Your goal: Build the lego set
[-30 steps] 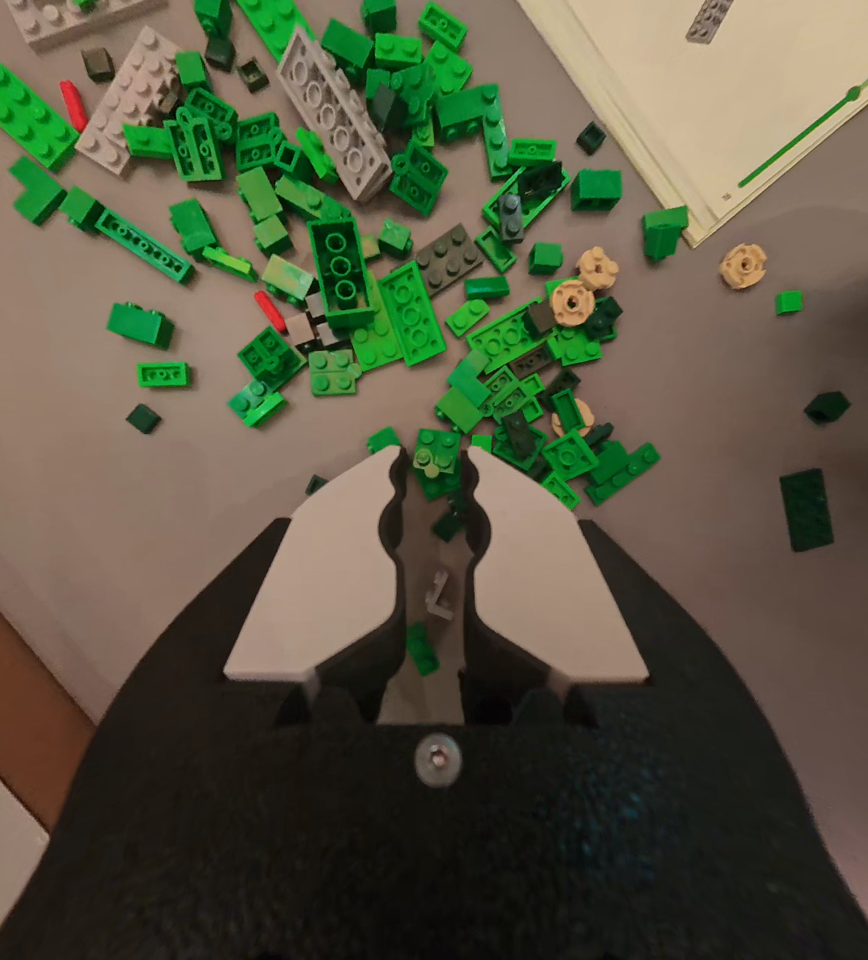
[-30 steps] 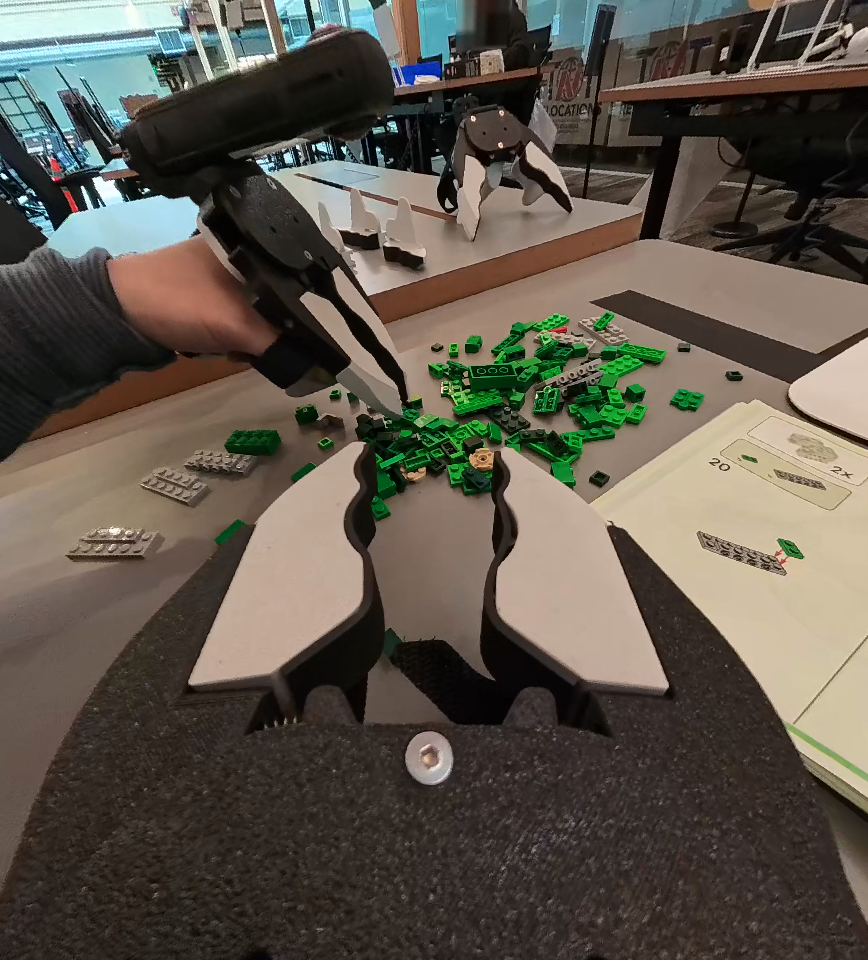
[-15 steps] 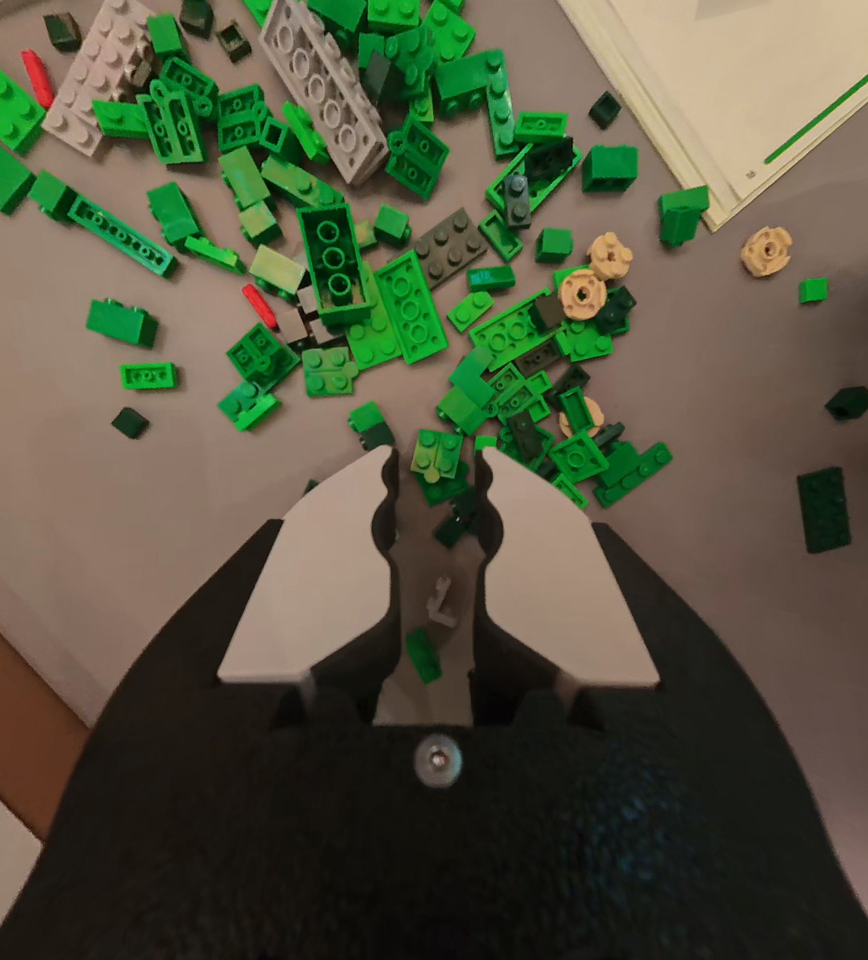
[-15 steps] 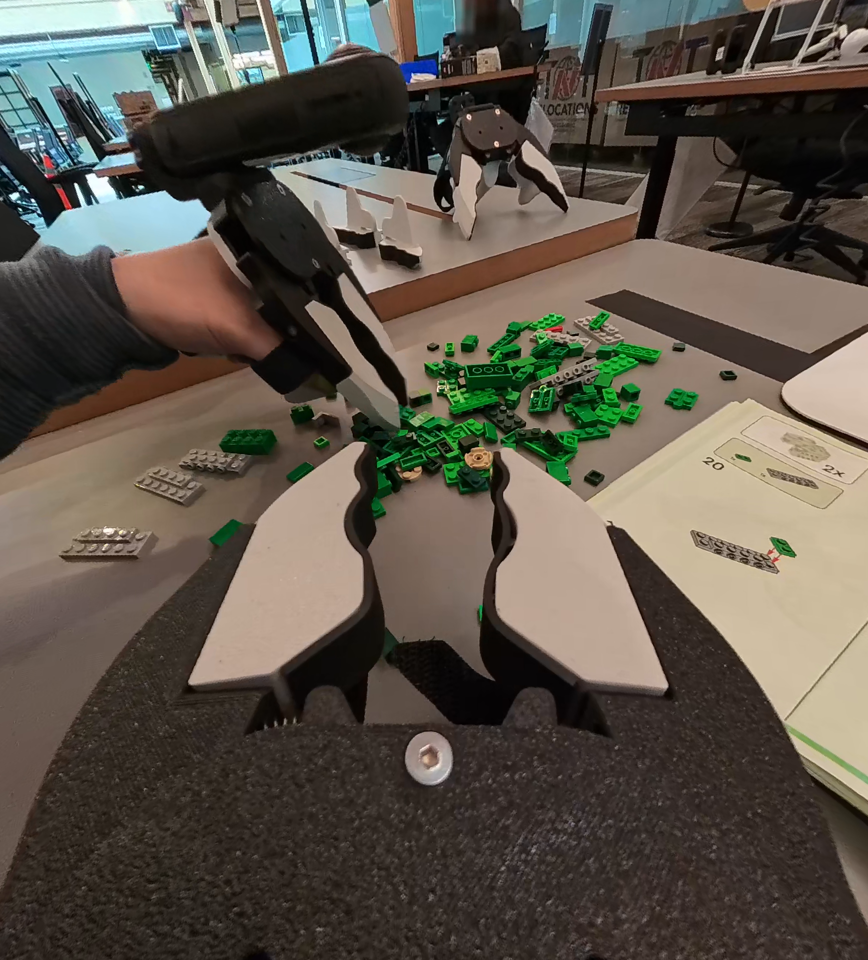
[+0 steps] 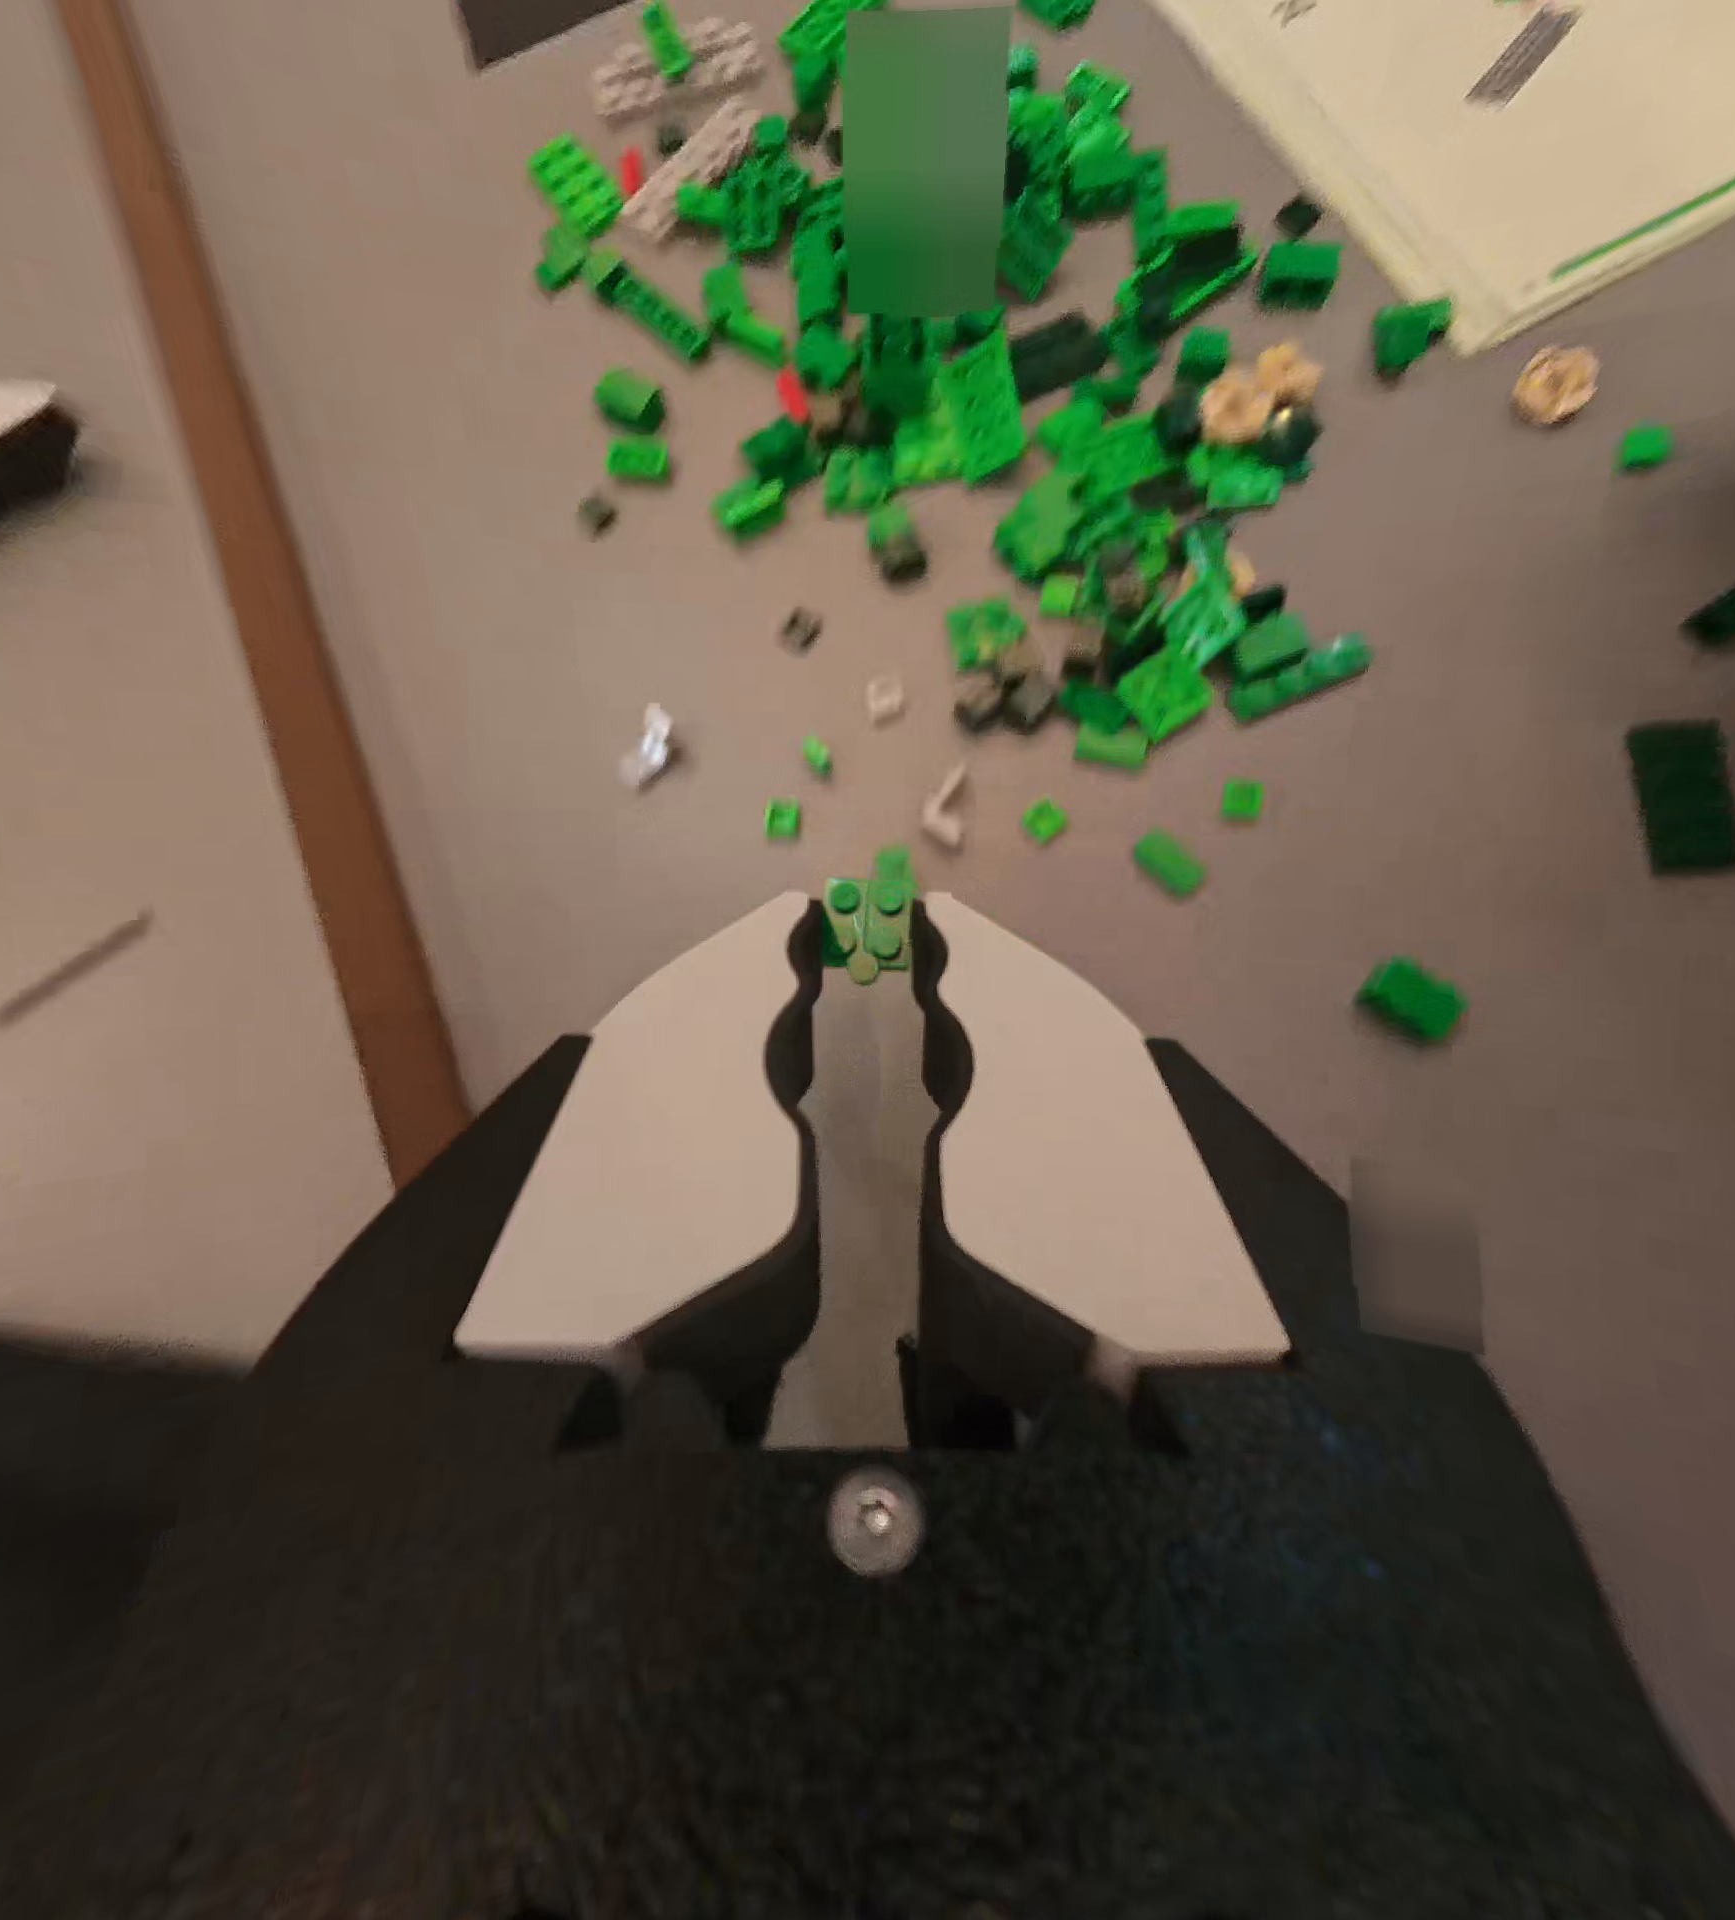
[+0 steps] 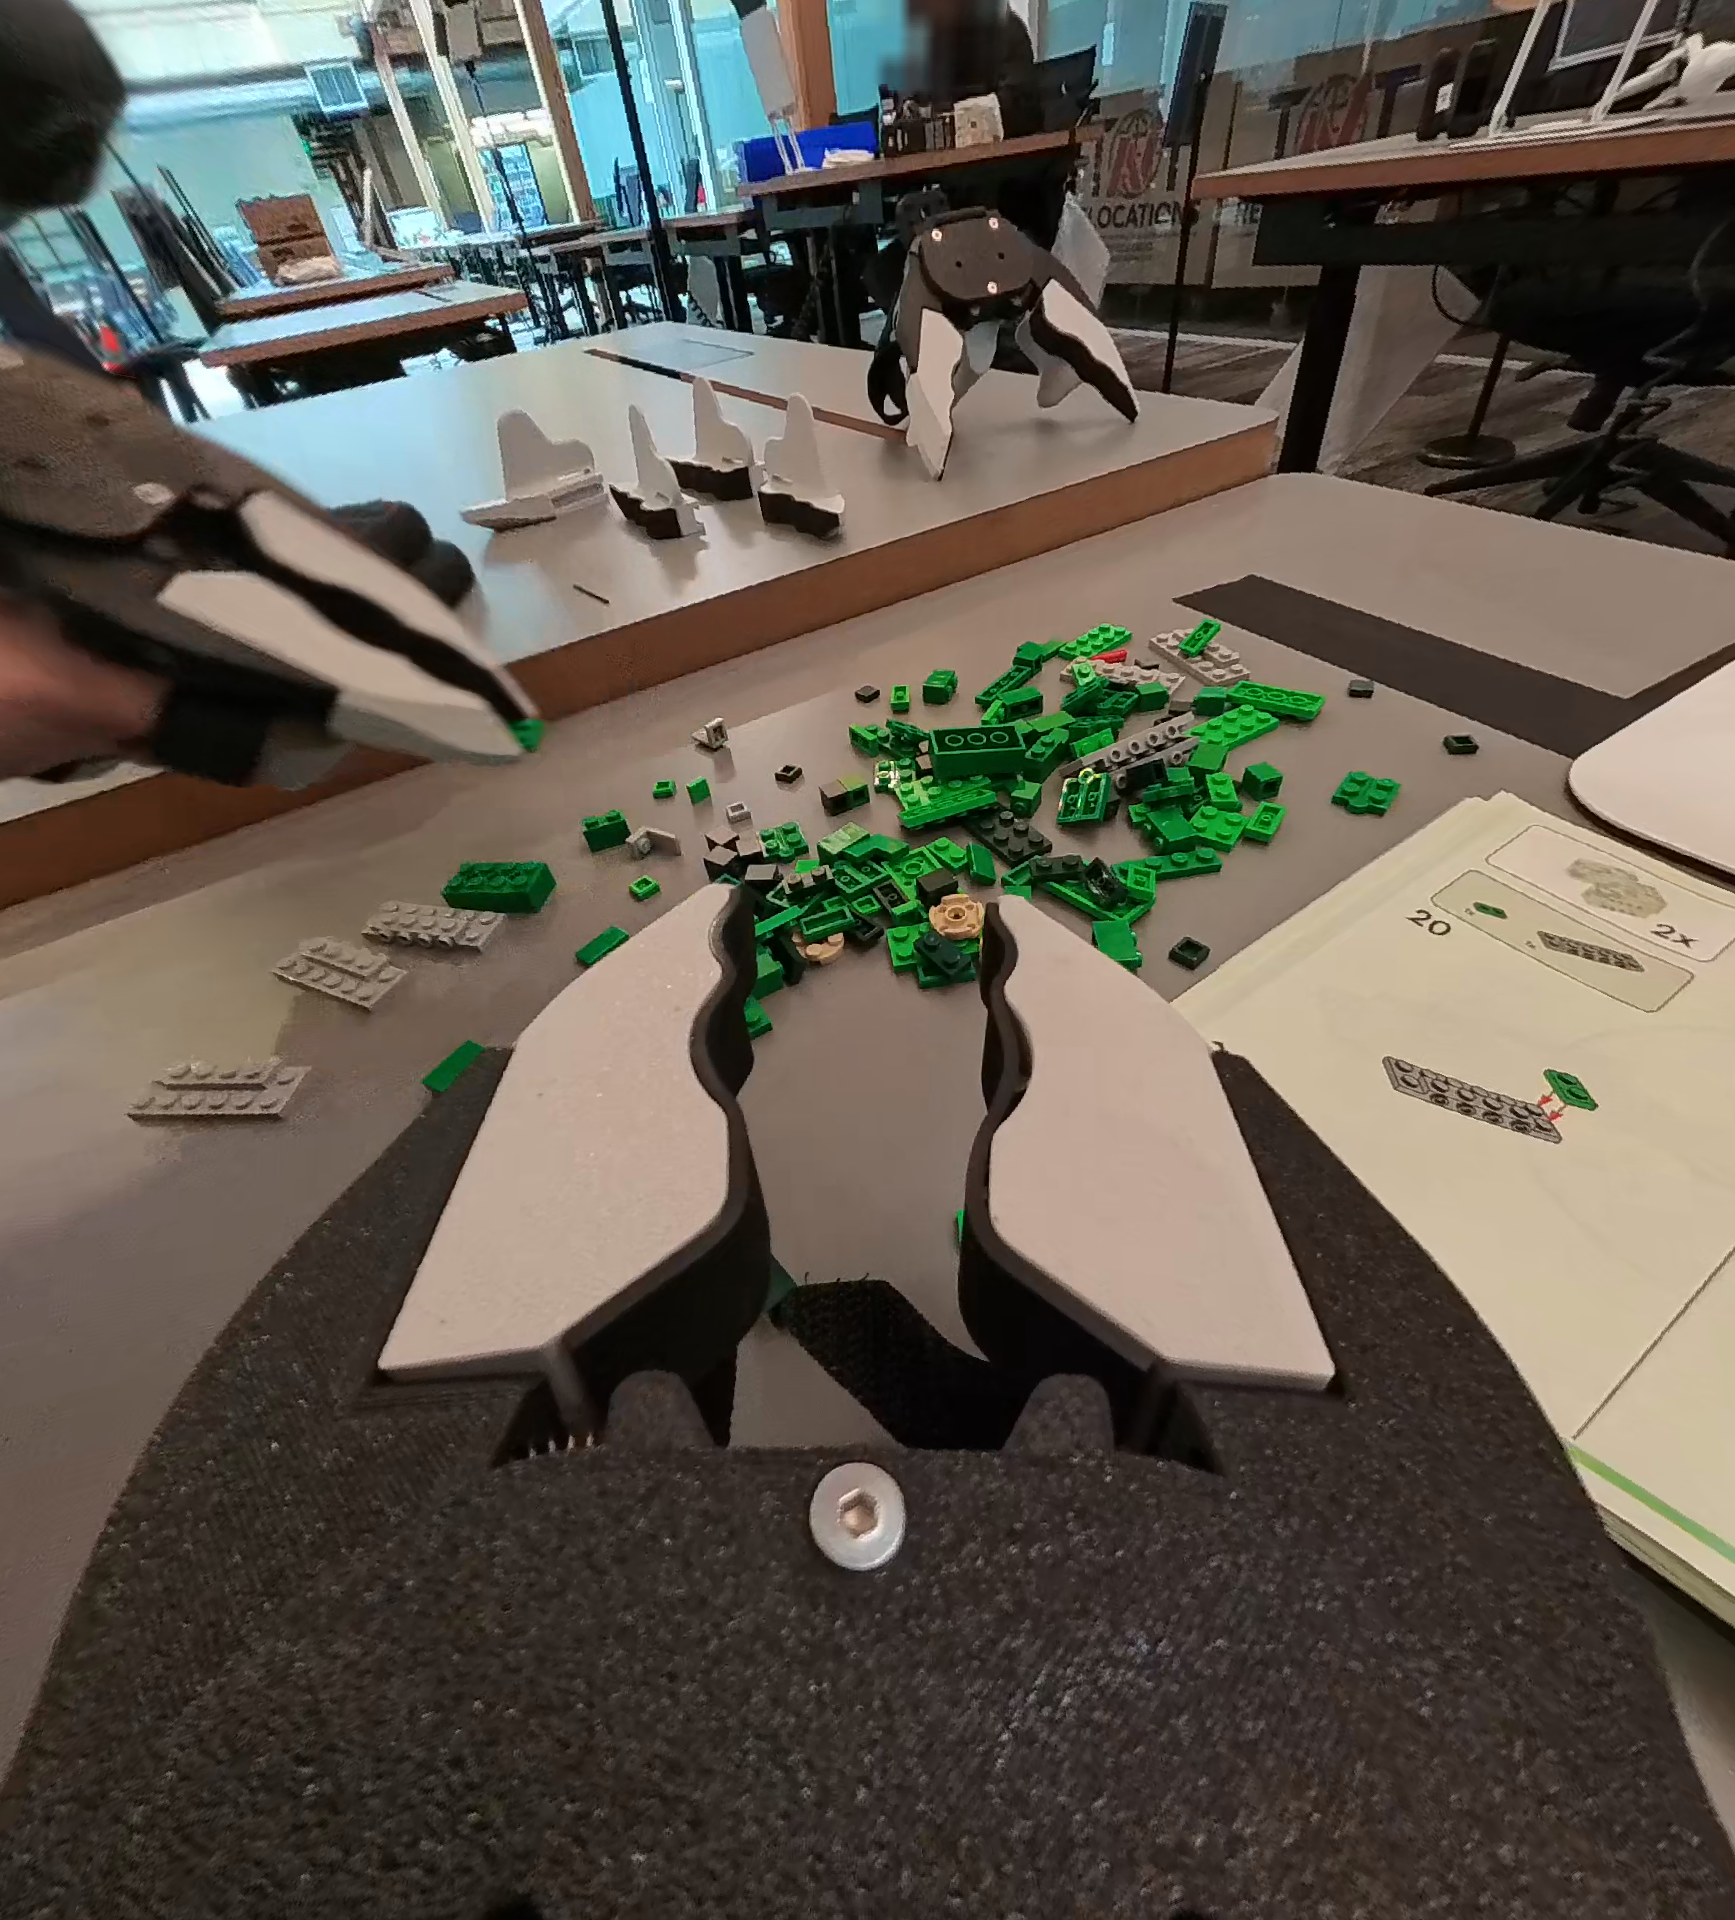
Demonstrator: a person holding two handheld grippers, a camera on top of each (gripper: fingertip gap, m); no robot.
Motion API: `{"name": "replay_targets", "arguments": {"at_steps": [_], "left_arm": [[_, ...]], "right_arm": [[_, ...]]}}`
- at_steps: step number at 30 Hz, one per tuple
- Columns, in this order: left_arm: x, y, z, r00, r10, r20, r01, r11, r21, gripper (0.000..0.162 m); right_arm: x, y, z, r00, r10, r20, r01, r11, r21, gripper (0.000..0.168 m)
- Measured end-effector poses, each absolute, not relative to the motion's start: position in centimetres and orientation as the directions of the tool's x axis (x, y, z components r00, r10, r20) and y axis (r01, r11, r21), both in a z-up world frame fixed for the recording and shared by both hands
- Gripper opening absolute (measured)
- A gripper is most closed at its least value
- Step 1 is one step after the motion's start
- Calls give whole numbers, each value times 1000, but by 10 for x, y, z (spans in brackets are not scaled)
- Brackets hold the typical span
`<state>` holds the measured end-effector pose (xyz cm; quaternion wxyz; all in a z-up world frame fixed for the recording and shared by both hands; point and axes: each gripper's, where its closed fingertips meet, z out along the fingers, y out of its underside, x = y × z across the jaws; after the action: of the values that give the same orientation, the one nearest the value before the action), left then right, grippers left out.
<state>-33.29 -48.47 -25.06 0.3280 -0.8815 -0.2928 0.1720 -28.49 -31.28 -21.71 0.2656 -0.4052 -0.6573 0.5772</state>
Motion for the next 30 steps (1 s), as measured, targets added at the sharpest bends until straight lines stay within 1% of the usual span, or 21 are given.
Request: {"name": "replay_targets", "arguments": {"at_steps": [3,7,13,14,15,16,17,18,20,22,23,26,28,30], "left_arm": [[-319,-508,-259,731,668,-140,410,-594,-692,16],[-316,-513,-277,724,683,-102,450,-579,-680,16],[-322,-513,-288,721,678,-145,462,-625,-629,16],[-323,-513,-288,717,683,-142,470,-623,-625,19],[-326,-513,-285,708,691,-146,469,-615,-634,43],[-328,-509,-279,709,689,-151,452,-608,-652,52],[-330,-503,-271,715,682,-153,429,-601,-674,52],[-332,-493,-262,730,668,-148,403,-594,-696,48],[-335,-465,-248,785,606,-126,346,-598,-723,34],[-345,-441,-245,818,563,-120,329,-629,-705,20],[-351,-432,-248,823,556,-114,340,-644,-686,16],[-361,-405,-261,835,549,-30,410,-658,-632,16],[-365,-398,-271,829,558,-19,442,-677,-589,13],[-366,-398,-280,819,574,-18,472,-691,-547,15]], "right_arm": [[-285,-314,-218,-531,840,-108,228,19,-973,40],[-284,-316,-219,-533,841,-87,220,39,-975,40],[-284,-316,-219,-535,841,-77,215,47,-975,40],[-284,-316,-219,-535,841,-76,216,48,-975,40],[-284,-317,-219,-536,841,-76,216,50,-975,40],[-284,-317,-219,-537,840,-75,217,51,-975,40],[-284,-317,-219,-537,840,-76,218,51,-975,39],[-284,-317,-219,-537,840,-77,218,49,-975,39],[-284,-317,-219,-537,839,-83,220,45,-974,39],[-284,-316,-219,-537,839,-88,222,40,-974,39],[-284,-316,-219,-537,839,-90,222,38,-974,39],[-284,-316,-219,-537,838,-97,223,30,-974,39],[-284,-315,-219,-537,837,-103,225,25,-974,39],[-284,-315,-219,-537,837,-108,226,20,-974,40]]}}
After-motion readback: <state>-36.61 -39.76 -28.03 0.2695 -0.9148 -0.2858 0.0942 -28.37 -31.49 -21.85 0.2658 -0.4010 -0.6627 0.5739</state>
